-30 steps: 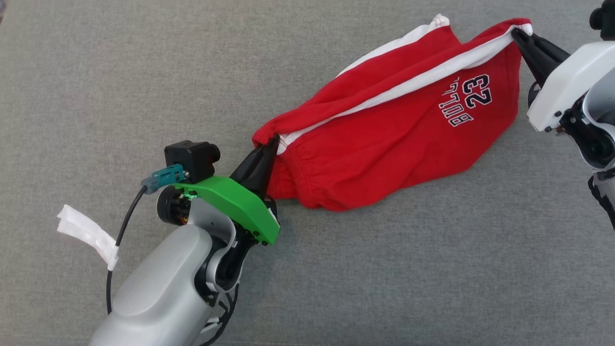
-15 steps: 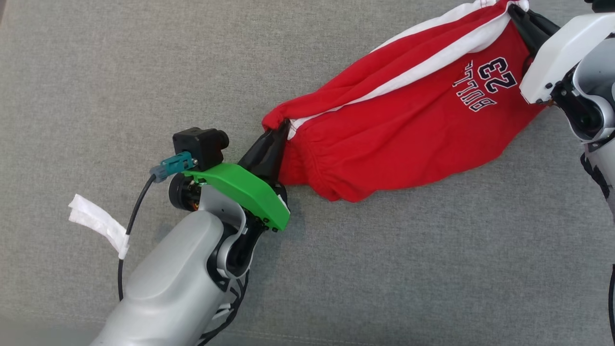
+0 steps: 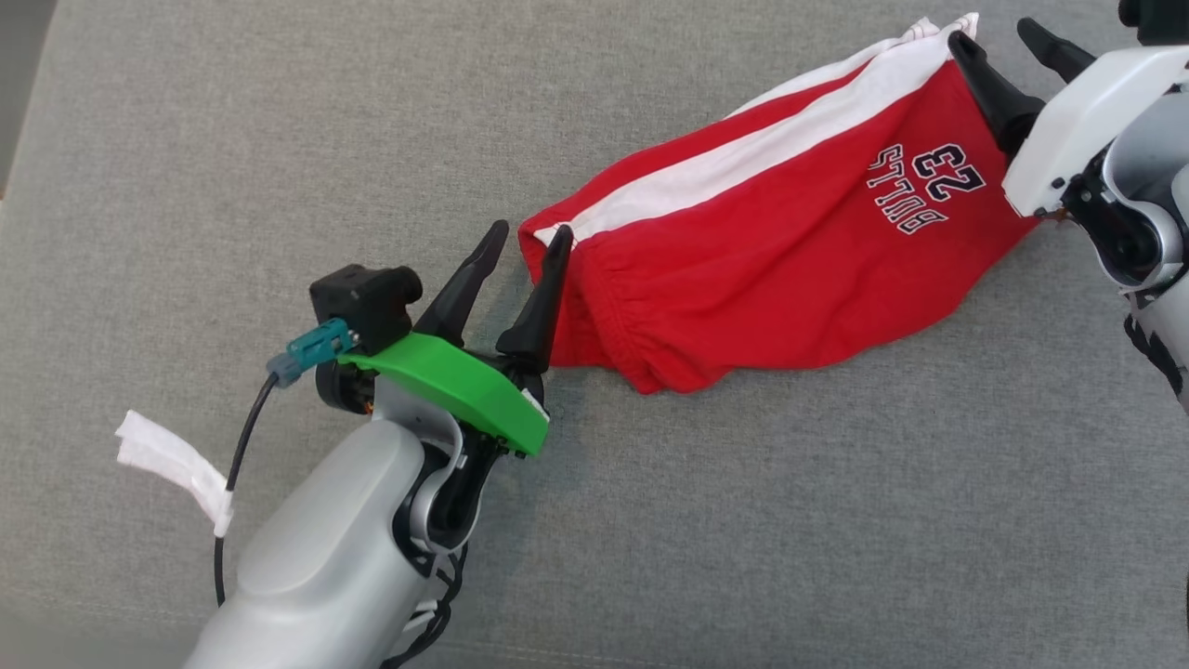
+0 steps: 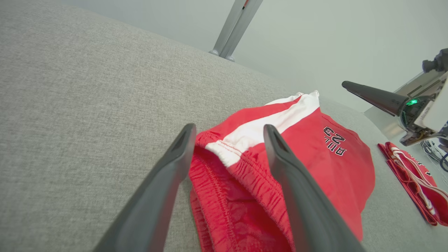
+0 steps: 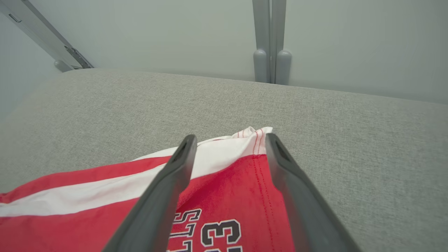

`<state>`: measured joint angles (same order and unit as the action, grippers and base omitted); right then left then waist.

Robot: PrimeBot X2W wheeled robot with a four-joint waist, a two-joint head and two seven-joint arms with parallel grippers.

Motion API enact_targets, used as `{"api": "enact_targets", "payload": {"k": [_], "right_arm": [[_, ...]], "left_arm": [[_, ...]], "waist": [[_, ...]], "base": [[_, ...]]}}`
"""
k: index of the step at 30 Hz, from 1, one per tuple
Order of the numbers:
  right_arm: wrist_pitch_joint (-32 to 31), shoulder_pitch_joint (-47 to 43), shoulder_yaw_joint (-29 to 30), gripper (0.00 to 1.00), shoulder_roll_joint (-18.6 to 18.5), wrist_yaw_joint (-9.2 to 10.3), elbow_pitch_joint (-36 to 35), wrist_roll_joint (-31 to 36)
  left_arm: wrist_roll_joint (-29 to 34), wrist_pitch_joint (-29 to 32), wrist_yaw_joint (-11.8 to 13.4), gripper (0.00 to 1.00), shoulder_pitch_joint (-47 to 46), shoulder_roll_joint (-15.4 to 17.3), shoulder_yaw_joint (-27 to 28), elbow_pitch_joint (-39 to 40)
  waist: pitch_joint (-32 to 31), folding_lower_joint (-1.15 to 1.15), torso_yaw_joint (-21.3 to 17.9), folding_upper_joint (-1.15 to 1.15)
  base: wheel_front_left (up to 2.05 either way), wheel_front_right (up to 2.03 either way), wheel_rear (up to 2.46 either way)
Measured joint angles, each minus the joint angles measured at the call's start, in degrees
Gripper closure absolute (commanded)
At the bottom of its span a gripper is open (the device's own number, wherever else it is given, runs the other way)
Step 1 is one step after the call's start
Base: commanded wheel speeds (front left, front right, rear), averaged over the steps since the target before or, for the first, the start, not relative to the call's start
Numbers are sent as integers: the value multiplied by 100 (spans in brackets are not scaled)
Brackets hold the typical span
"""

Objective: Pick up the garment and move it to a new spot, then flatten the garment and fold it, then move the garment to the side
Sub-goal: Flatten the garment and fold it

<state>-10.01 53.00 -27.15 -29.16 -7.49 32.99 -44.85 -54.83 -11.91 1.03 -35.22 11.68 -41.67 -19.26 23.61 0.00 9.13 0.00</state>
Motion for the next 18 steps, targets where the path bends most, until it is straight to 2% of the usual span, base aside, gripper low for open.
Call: {"api": "enact_targets", "payload": {"k": [6,9,15,18], "right_arm": [[101,-216,-40,0,-175,0,203,-122],[97,-276,15,0,-219,0,374,-160],[102,-367,165,0,-220,0,735,-193],[102,-370,200,0,-201,0,924,-167]], "left_arm": [[327,-286,-76,0,304,99,344,165],[876,-304,-109,0,515,56,972,458],[2325,-312,-444,0,1204,-389,2339,900],[2741,-311,-617,0,1394,-633,2795,886]], "waist": [[-307,0,39,0],[-425,0,58,0],[-438,0,108,0],[-392,0,130,0]], "base": [[0,0,0],[0,0,0],[0,0,0],[0,0,0]]}}
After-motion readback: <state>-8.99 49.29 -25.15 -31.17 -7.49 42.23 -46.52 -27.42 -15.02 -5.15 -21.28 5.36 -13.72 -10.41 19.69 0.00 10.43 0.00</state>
